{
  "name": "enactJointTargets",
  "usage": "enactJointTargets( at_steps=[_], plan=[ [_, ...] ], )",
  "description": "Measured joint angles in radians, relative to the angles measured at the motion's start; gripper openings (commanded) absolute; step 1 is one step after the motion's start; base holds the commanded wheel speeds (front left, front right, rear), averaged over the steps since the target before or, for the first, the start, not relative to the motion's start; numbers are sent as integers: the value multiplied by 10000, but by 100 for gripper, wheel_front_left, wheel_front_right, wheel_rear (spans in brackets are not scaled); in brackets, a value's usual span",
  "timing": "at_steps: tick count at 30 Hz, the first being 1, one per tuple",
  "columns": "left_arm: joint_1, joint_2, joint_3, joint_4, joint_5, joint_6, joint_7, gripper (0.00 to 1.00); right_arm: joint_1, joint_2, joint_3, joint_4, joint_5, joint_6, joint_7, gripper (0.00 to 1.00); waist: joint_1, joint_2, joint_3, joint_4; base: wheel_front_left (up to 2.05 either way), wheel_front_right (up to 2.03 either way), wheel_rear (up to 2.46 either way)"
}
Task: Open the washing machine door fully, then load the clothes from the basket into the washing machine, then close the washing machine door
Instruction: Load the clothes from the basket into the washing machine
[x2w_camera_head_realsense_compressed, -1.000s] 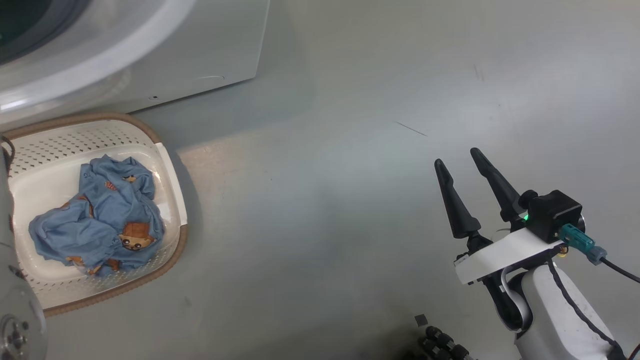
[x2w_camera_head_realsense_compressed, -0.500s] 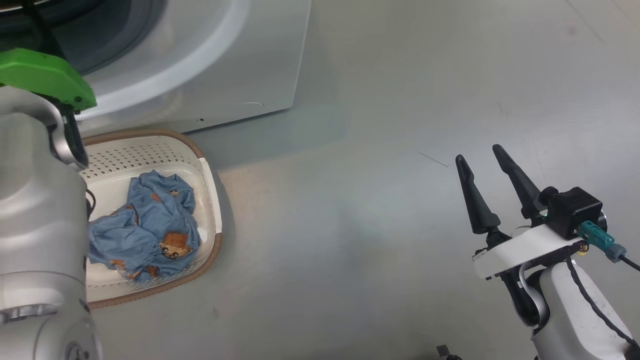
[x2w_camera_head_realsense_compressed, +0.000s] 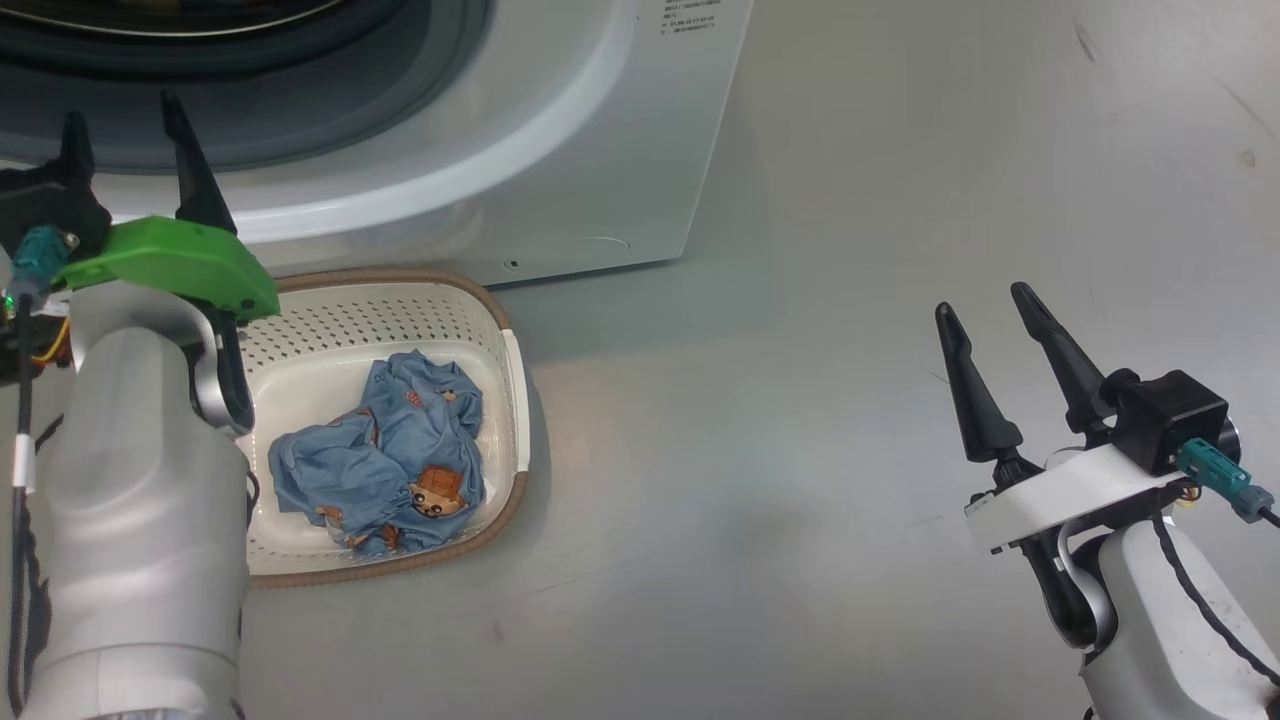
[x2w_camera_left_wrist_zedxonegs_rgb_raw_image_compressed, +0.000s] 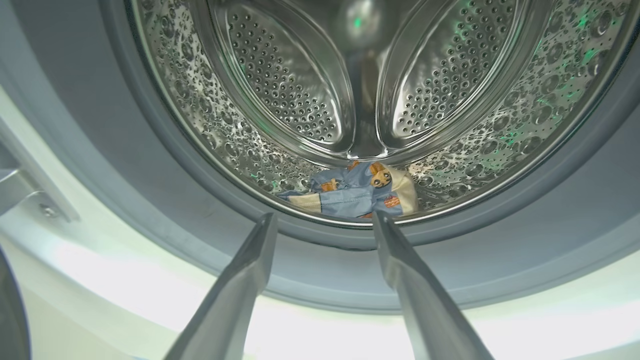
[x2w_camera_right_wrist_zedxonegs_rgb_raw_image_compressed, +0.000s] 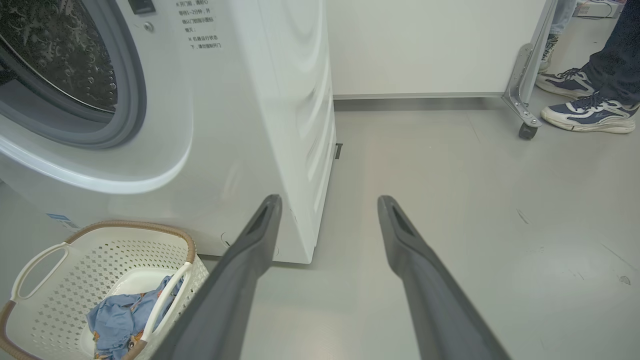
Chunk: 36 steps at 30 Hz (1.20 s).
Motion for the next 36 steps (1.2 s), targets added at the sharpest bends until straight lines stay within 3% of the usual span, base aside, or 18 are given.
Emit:
enactJointTargets(
  at_steps=[19,36],
  plan=[
    [4367,-59,94,-2311,-846,-520,2,100,968,128,27,443,-96,0,0,100,0,0,-2143,339,0,0,0],
    [6629,-58,-159,-4027,-897,-709,2,100,1429,84,38,430,-109,0,0,100,0,0,-3268,401,0,0,0]
  ],
)
